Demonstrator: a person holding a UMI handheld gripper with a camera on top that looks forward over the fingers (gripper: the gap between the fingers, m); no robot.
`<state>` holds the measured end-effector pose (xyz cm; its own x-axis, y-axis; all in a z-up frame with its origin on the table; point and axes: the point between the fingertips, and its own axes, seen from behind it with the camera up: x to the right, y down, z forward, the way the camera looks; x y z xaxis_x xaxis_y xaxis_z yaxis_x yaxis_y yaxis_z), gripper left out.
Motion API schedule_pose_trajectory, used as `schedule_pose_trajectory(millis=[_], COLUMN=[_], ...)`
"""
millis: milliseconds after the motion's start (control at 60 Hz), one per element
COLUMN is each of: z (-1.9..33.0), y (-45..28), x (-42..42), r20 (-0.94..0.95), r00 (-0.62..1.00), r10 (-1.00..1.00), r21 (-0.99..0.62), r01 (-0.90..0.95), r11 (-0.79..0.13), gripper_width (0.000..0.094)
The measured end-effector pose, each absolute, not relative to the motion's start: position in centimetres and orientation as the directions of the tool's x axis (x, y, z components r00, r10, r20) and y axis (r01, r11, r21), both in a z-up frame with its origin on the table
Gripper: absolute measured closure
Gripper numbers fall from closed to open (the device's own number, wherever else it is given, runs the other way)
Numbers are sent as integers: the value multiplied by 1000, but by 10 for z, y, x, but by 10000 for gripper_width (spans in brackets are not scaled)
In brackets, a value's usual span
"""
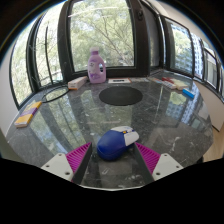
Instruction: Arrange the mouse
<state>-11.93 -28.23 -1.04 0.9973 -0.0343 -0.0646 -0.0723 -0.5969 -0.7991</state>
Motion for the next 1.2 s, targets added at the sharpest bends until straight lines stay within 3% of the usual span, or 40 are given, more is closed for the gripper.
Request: schedule_pose_trajectory(millis=[267,367,433,717,867,1017,1133,1200], z=[-12,-14,-14,-10,56,190,272,282], y=[-233,-220,-217,-214,-200,-150,-92,-55], x=[-130,-130,-133,-144,-183,-204,-175,-143], r20=[-30,23,20,15,-2,-56,-76,-75], r00=[998,997,998,999,995,978,977,984], r10=[-63,-70,-67,-29,102,201,200,164], r21=[-800,-800,-796,-772,-827,-927,-973,-980], r01=[-62,-23,-24,-7,55,24,-29,-42], r11=[-597,-600,-605,-635,-560,-374,-229,-195], gripper_width=[109,263,432,573,573,574,576,578])
